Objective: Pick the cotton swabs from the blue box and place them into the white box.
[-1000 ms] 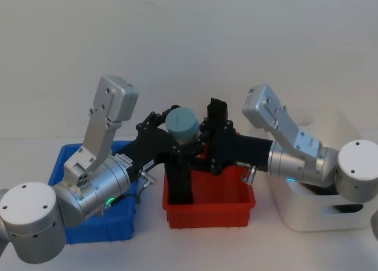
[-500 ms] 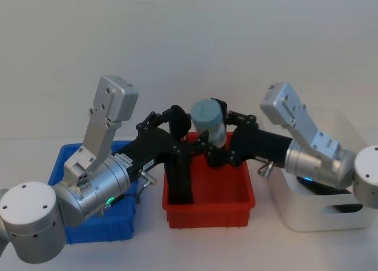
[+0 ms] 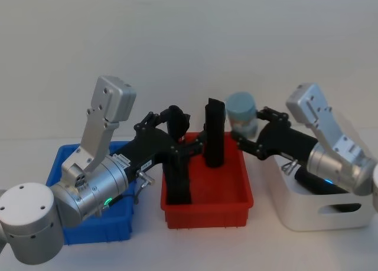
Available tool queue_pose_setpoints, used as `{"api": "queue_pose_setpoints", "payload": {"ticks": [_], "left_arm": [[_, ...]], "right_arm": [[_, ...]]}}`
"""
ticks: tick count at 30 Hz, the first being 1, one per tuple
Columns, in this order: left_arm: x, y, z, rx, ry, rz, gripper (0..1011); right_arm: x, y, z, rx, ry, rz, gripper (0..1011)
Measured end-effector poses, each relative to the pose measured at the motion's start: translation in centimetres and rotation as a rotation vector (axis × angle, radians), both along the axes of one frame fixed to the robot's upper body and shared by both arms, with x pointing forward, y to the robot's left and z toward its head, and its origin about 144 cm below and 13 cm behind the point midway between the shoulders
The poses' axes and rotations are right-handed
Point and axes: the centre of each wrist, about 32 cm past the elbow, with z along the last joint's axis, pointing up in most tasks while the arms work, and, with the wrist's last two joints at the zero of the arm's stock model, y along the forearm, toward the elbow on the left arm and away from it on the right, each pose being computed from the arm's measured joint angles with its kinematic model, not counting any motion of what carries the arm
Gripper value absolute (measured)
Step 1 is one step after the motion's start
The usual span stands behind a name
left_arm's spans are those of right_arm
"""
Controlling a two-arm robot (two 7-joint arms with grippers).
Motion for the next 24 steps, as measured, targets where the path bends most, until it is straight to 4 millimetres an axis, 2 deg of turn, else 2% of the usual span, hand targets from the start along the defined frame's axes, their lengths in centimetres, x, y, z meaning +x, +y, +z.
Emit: {"api": "queue_pose_setpoints", "payload": {"ticks": [14, 24], "left_arm": [[0.0, 0.0, 0.0, 0.0, 0.0, 0.0, 1003], [0.0, 0.0, 0.0, 0.0, 0.0, 0.0, 1003]], "right_arm": [[-0.6, -2.6, -2.4, 0.074, 0.023, -0.216, 665], [-0.1, -3.8, -4.4, 0.146, 0.091, -0.34, 665]]}}
